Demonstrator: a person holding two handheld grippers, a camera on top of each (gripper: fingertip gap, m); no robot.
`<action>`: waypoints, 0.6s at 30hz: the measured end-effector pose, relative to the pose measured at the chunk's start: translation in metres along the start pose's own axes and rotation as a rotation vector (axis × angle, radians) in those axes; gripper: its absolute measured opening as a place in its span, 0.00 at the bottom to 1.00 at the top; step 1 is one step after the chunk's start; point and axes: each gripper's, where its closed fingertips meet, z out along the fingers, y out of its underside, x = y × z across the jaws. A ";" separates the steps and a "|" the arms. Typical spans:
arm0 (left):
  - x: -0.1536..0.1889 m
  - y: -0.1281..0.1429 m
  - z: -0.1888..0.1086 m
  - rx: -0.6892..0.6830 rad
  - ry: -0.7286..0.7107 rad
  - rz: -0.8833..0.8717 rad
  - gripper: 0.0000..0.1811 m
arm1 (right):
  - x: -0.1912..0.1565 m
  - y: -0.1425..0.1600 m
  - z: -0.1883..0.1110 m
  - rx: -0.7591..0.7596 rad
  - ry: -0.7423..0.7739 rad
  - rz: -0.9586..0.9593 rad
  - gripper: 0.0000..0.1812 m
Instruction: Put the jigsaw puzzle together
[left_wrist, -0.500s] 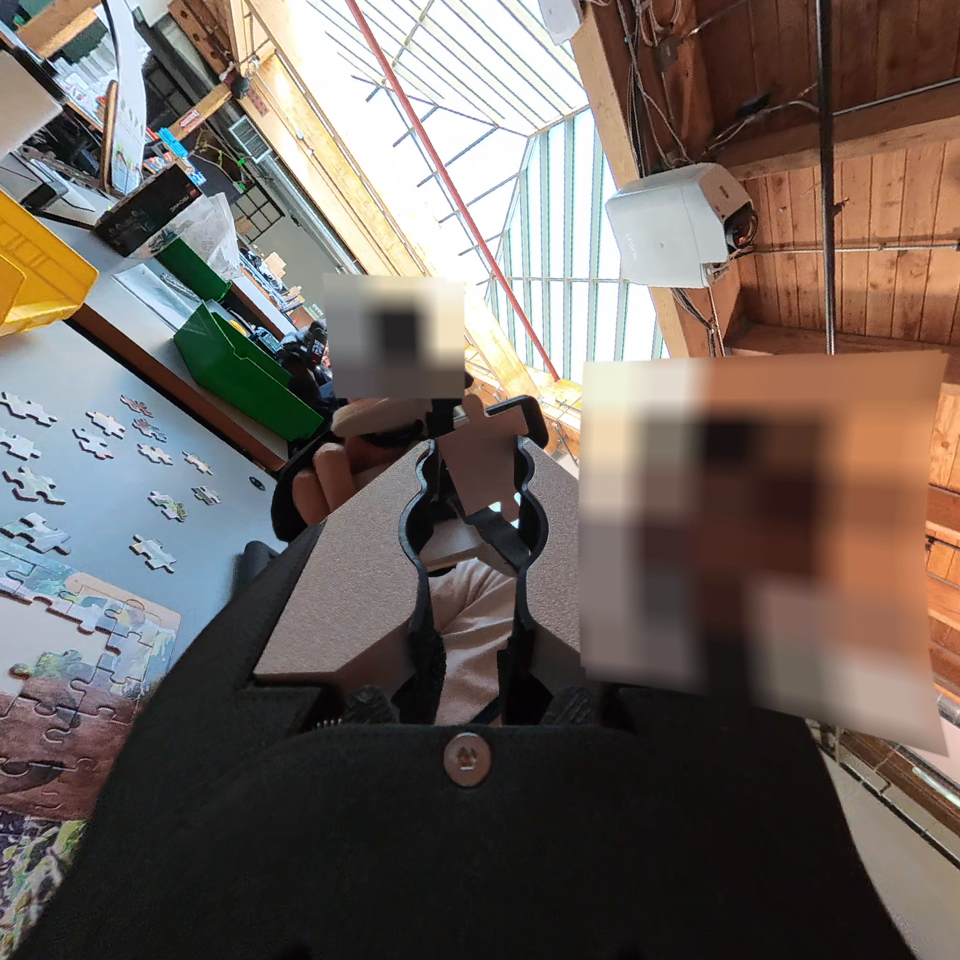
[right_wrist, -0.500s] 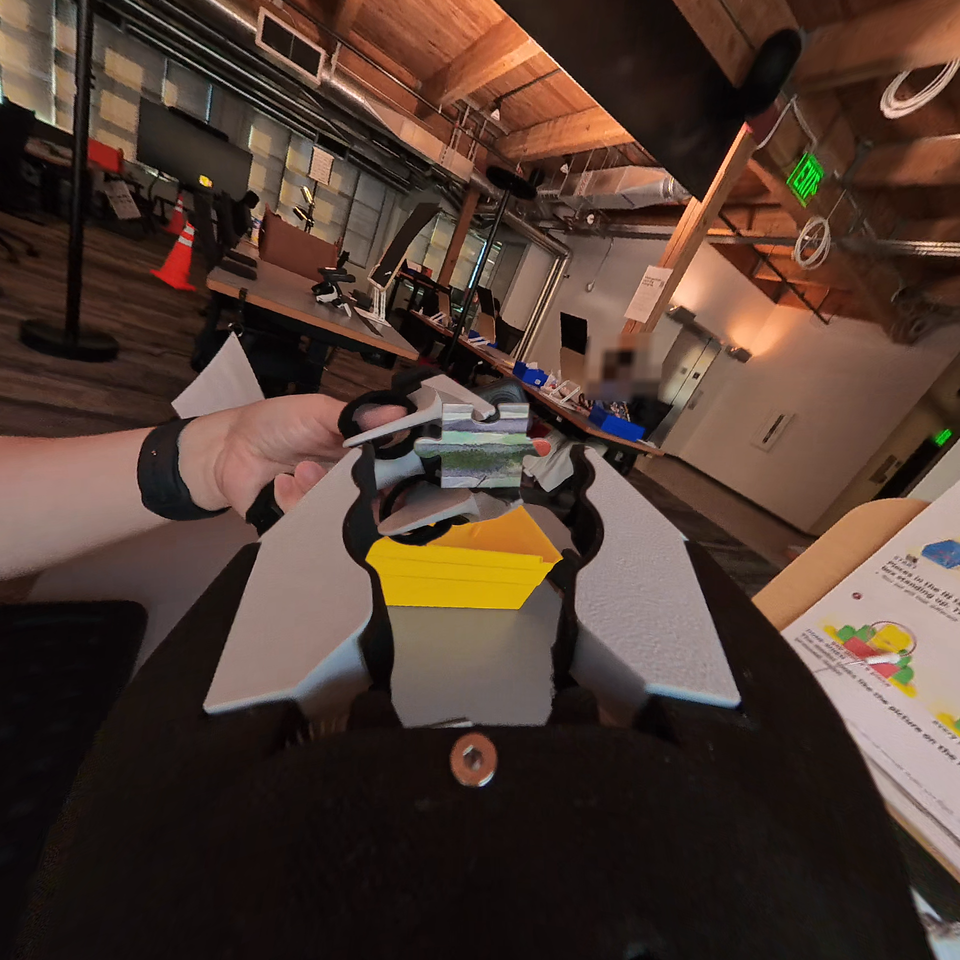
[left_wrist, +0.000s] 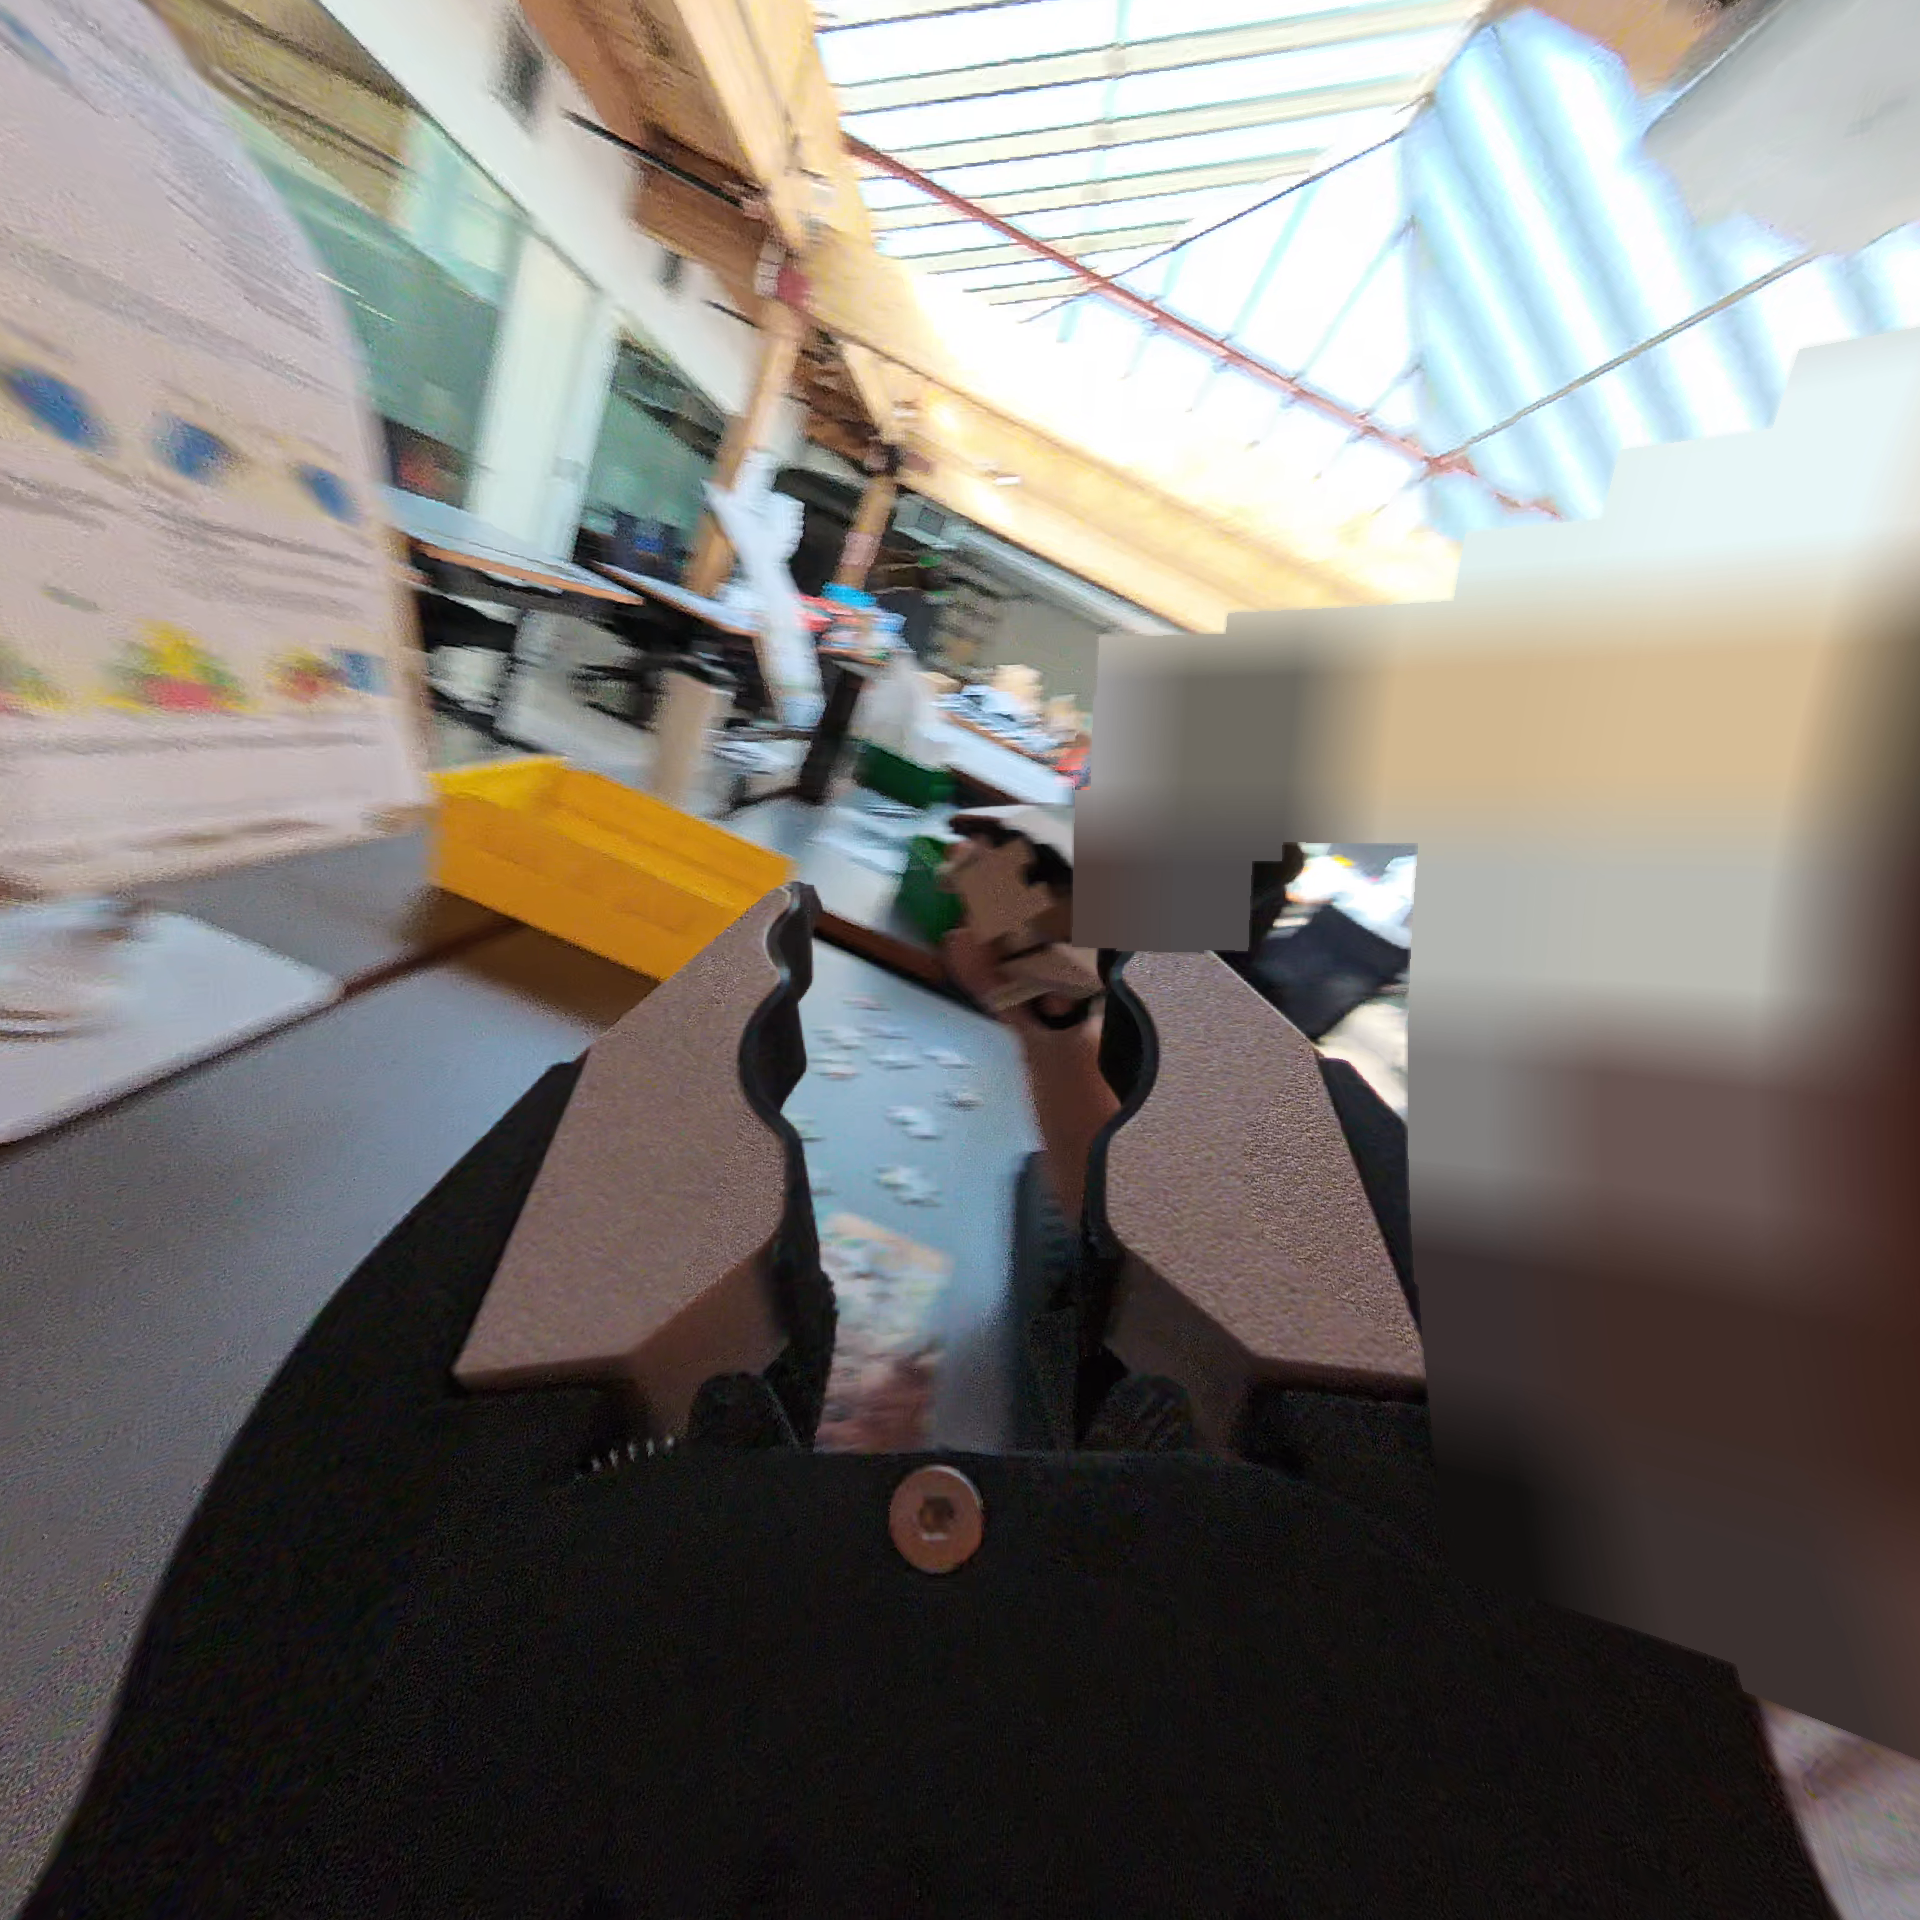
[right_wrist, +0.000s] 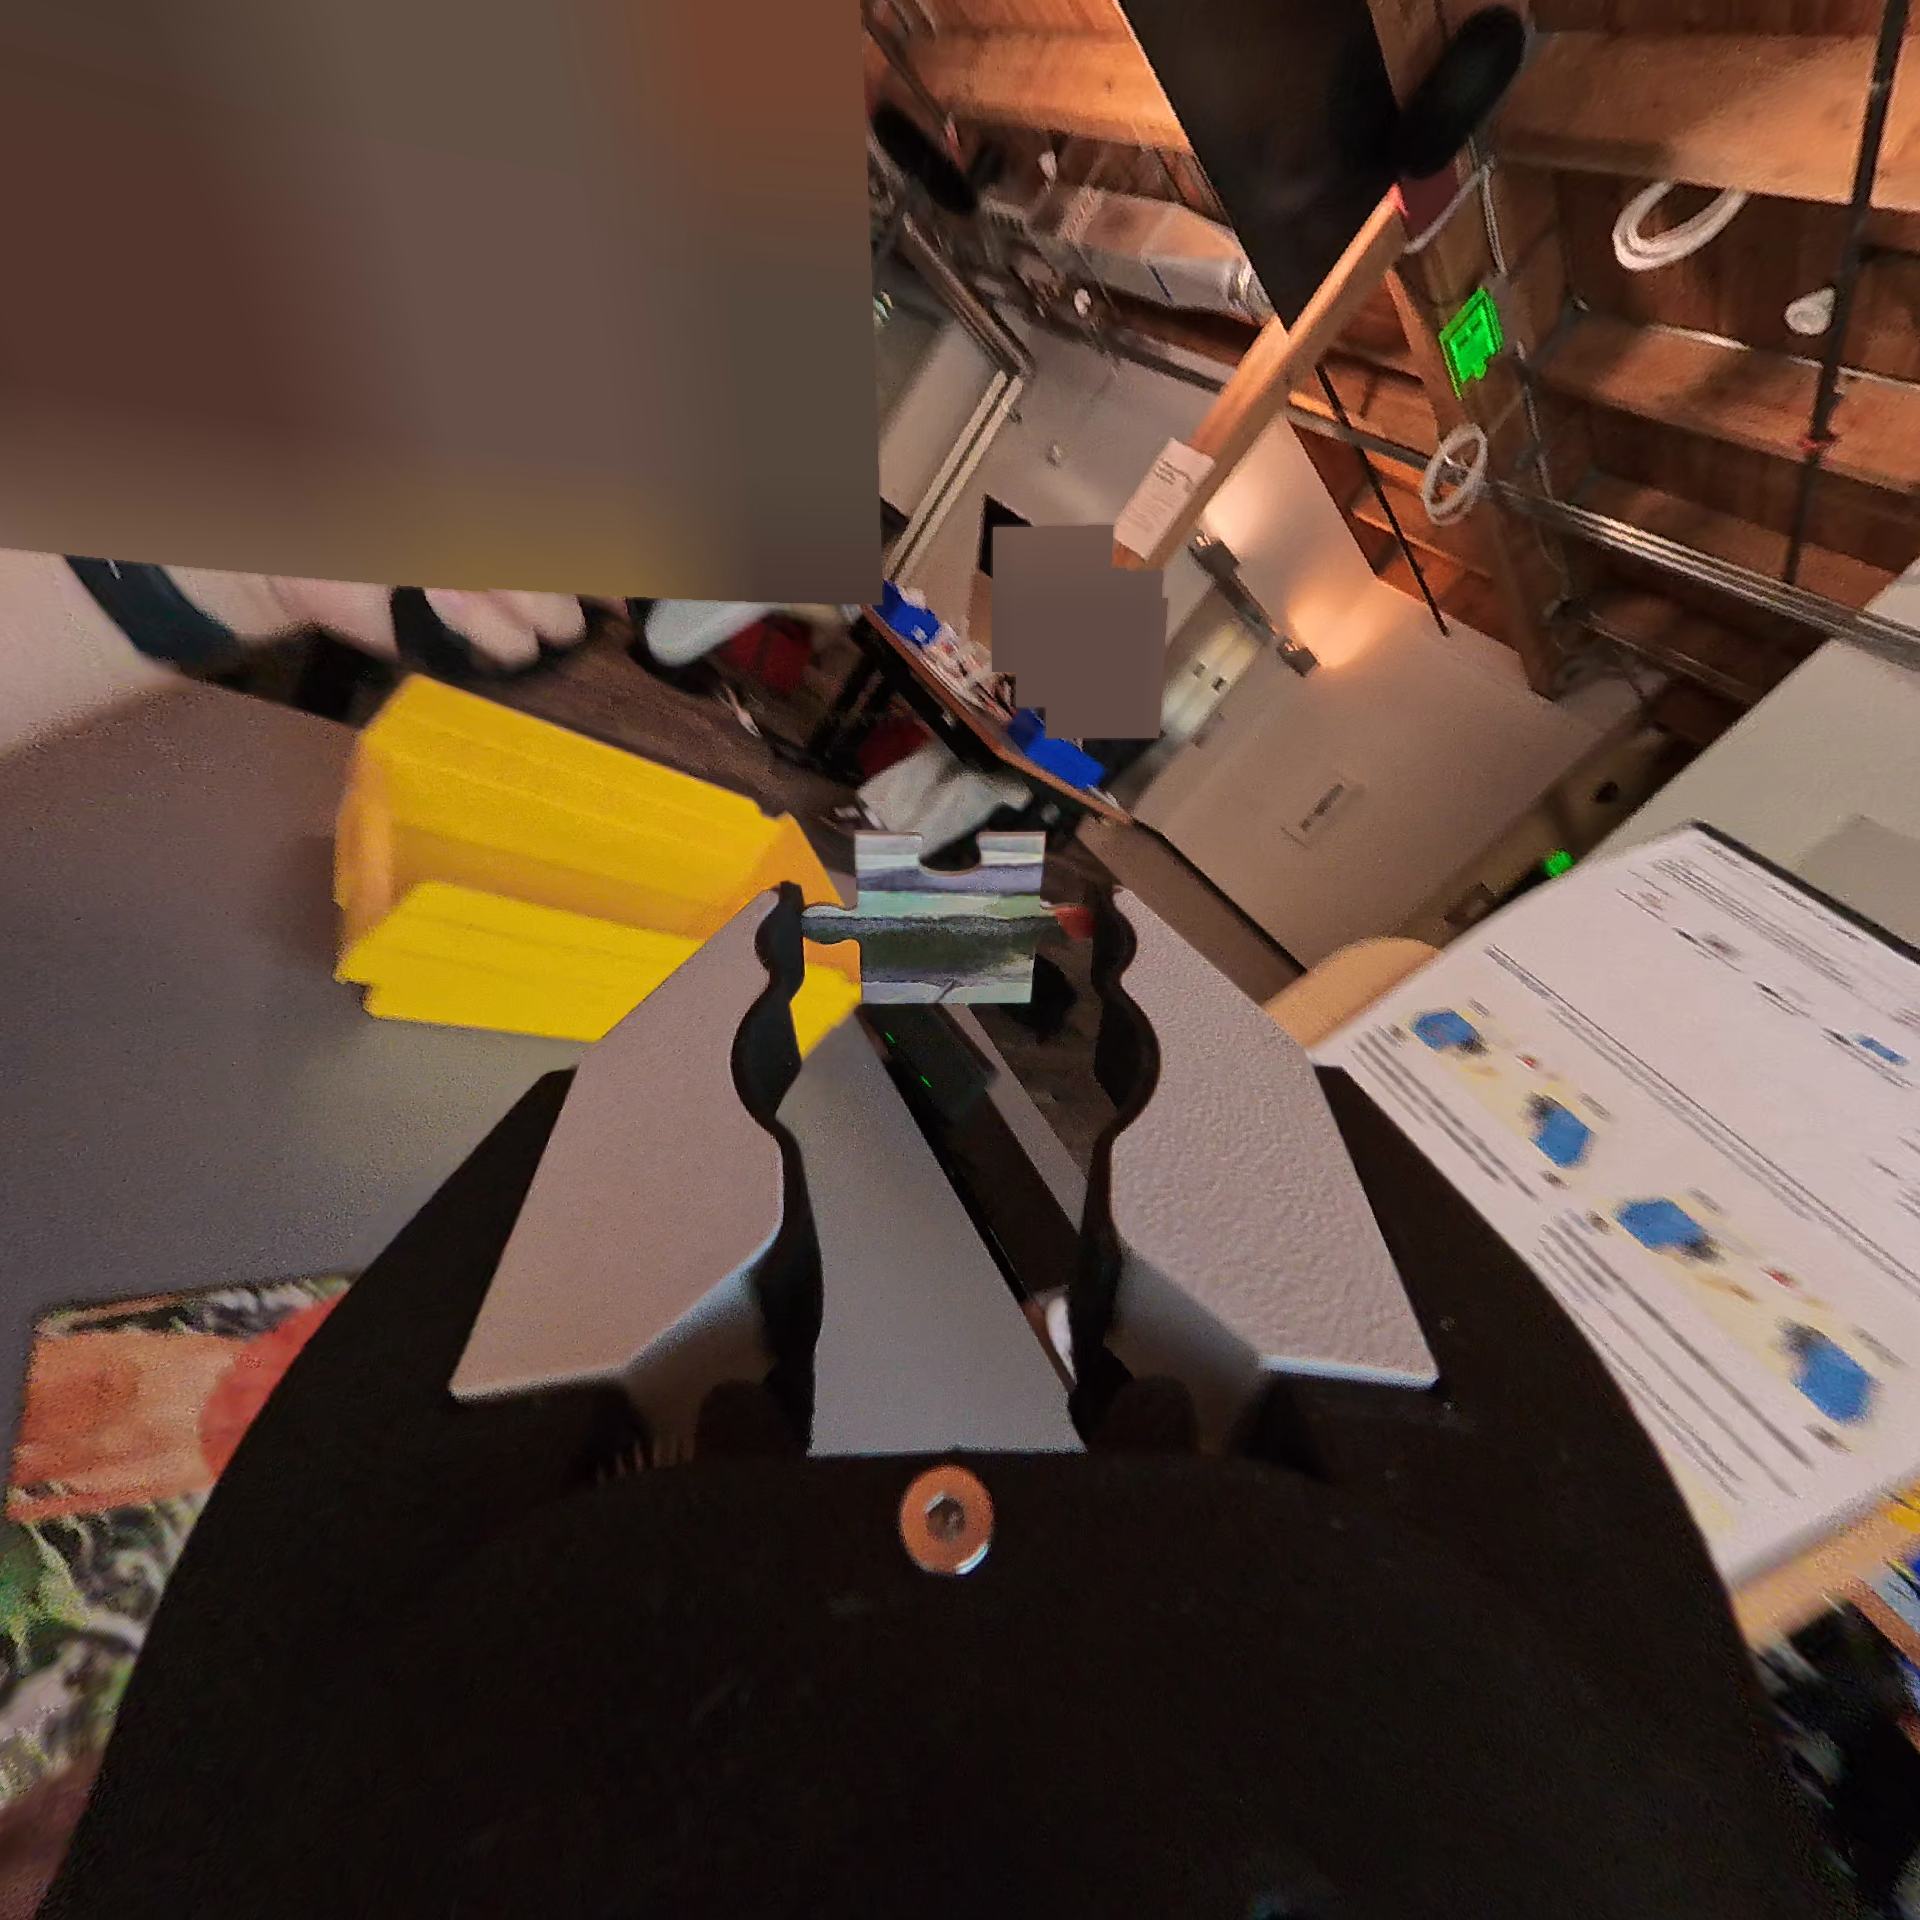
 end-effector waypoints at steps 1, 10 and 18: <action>-0.007 -0.020 -0.020 -0.002 -0.143 0.131 0.33 | 0.013 0.006 -0.007 -0.037 0.026 -0.016 0.30; -0.049 -0.119 -0.204 0.160 -0.867 0.446 0.47 | 0.097 0.086 -0.045 -0.355 0.292 0.130 0.30; -0.055 -0.108 -0.210 0.130 -0.755 0.412 0.44 | 0.093 0.159 -0.052 -0.675 0.277 0.175 0.30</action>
